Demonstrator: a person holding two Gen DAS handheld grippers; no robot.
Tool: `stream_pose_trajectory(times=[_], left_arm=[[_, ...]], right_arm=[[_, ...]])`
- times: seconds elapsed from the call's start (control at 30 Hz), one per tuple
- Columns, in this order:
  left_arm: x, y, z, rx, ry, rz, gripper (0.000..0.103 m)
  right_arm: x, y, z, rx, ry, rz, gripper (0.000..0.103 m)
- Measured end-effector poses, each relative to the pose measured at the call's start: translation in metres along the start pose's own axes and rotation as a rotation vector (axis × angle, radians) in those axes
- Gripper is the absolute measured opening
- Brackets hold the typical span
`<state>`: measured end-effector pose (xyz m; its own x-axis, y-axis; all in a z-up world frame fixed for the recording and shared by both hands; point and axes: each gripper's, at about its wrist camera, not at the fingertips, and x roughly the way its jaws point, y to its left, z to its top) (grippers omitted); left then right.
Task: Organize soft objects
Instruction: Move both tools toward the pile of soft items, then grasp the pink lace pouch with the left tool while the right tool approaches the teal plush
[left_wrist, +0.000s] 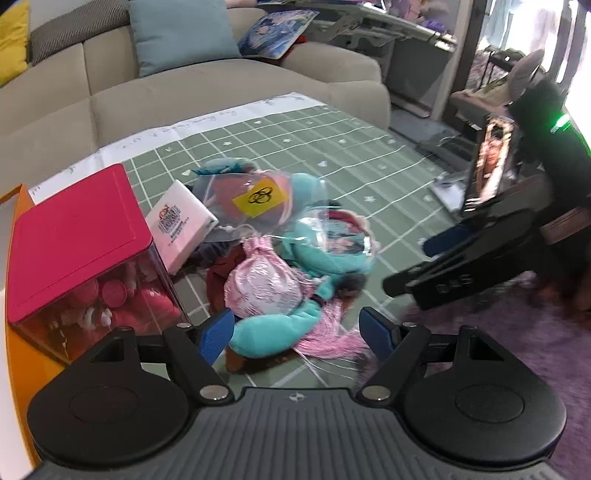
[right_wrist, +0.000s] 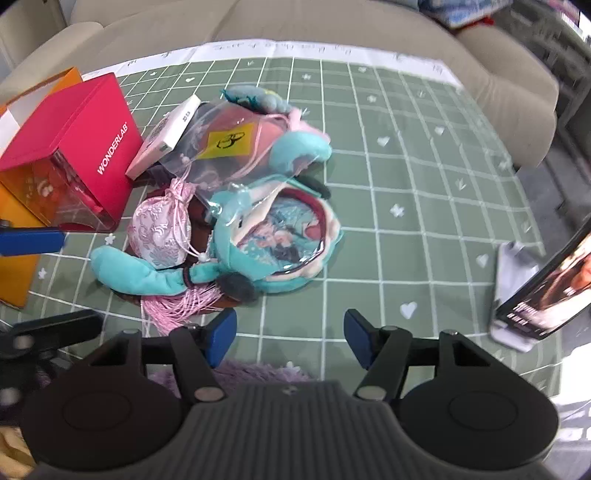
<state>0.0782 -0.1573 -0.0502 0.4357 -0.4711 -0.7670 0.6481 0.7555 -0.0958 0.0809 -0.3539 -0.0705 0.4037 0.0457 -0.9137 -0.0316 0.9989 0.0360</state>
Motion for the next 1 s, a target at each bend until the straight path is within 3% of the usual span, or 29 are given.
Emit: stream_pose_trajectory(times=[0.13,0.2,0.3,0.37,0.5,0.57,0.73,0.83,0.87,0.93,1.0], left_arm=[[0.023,-0.005,0.004,0.055,0.014,0.058,0.091],[0.029,-0.006,0.008,0.061,0.014,0.068,0.091],[0.041,0.0,0.018,-0.008,0.023,0.122,0.091],[0.047,0.006,0.025,-0.068,0.02,0.117,0.091],[0.059,0.009,0.036,-0.103,0.016,0.128,0.081],[0.069,0.011,0.04,-0.128,0.053,0.12,0.079],[0.085,0.007,0.037,-0.09,0.08,0.159,0.081],[0.094,0.003,0.033,-0.064,0.09,0.181,0.083],[0.096,0.003,0.031,-0.056,0.096,0.182,0.081],[0.101,0.001,0.027,-0.042,0.102,0.192,0.059],[0.101,0.001,0.026,-0.048,0.09,0.192,0.056]], right_arm=[[0.003,-0.005,0.001,0.026,0.009,0.028,0.064],[0.004,-0.008,0.006,0.037,-0.003,0.029,0.071],[0.01,-0.016,0.015,0.069,-0.018,0.016,0.078],[0.016,-0.02,0.022,0.094,-0.022,0.028,0.08],[0.026,-0.028,0.032,0.133,-0.014,0.041,0.079],[0.031,-0.033,0.038,0.15,-0.014,0.04,0.077],[0.046,-0.037,0.05,0.158,0.007,0.05,0.078],[0.051,-0.037,0.054,0.156,0.021,0.072,0.084],[0.053,-0.036,0.055,0.148,0.029,0.088,0.086],[0.056,-0.033,0.056,0.122,0.045,0.103,0.09],[0.058,-0.028,0.058,0.091,0.058,0.106,0.095]])
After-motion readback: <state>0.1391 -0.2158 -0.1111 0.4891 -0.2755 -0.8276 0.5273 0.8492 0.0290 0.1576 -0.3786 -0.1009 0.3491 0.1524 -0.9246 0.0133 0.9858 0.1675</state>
